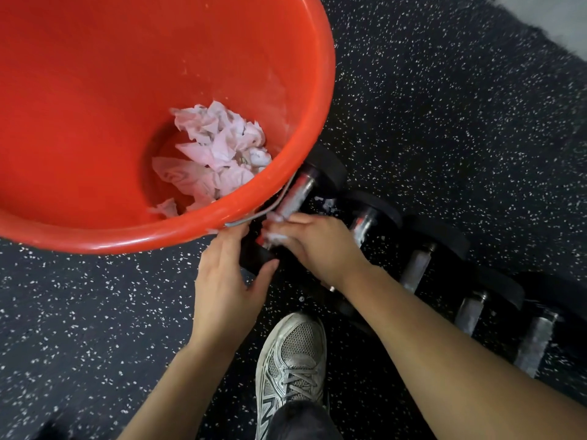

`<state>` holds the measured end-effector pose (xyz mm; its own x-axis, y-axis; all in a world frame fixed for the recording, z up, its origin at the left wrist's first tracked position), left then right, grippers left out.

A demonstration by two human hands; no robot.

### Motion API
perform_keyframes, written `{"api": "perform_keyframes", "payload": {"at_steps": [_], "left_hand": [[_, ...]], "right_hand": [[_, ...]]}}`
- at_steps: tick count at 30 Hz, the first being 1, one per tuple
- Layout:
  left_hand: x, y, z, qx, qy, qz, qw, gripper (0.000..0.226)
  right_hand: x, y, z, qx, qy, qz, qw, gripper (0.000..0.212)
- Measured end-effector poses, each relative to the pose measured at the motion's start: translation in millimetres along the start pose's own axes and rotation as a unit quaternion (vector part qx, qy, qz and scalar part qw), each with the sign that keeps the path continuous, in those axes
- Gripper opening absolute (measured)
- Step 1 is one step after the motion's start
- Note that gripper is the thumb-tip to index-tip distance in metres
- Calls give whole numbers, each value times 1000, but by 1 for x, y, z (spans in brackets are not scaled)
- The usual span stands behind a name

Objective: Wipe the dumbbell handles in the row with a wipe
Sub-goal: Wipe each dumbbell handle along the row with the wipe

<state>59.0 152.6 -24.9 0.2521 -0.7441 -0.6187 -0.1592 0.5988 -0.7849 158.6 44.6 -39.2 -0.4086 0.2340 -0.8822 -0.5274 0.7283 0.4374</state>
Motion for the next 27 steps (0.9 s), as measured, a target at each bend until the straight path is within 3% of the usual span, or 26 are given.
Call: {"api": "perform_keyframes", "payload": {"at_steps": [3,6,12,16,23,27], "left_hand": [[0,-2,-1,12,-4,4,1000,78],[-1,-4,-1,21,-5,15,1000,79],[1,-13,2,75,1,34,997,69],[4,-16,2,107,4,48,993,60],[6,-16,0,124,8,78,989,53],[6,-15,0,125,7,79,989,53]], "right_hand": [[-29,-25,9,77,-93,-19,993,32],[-34,-45,15,155,-107,-9,982,34],[-9,-19,-3,57,-33,53,996,33],[4,-1,-5,-13,-1,26,1000,33],[-33,-48,16,146,-116,38,982,33],[-18,-30,3,93,-74,61,991,34]]}}
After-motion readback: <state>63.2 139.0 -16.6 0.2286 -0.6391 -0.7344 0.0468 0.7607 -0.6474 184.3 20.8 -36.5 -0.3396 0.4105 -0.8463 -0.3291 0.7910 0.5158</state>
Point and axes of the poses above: each hand's wrist, its own z-axis towards the middle knuckle, its own x-axis out of the palm, y = z × x, the point moved 10 cm from there along z, towards the middle knuckle, and after that the axes turned 8 degrees about x, right-handed, at the moved point
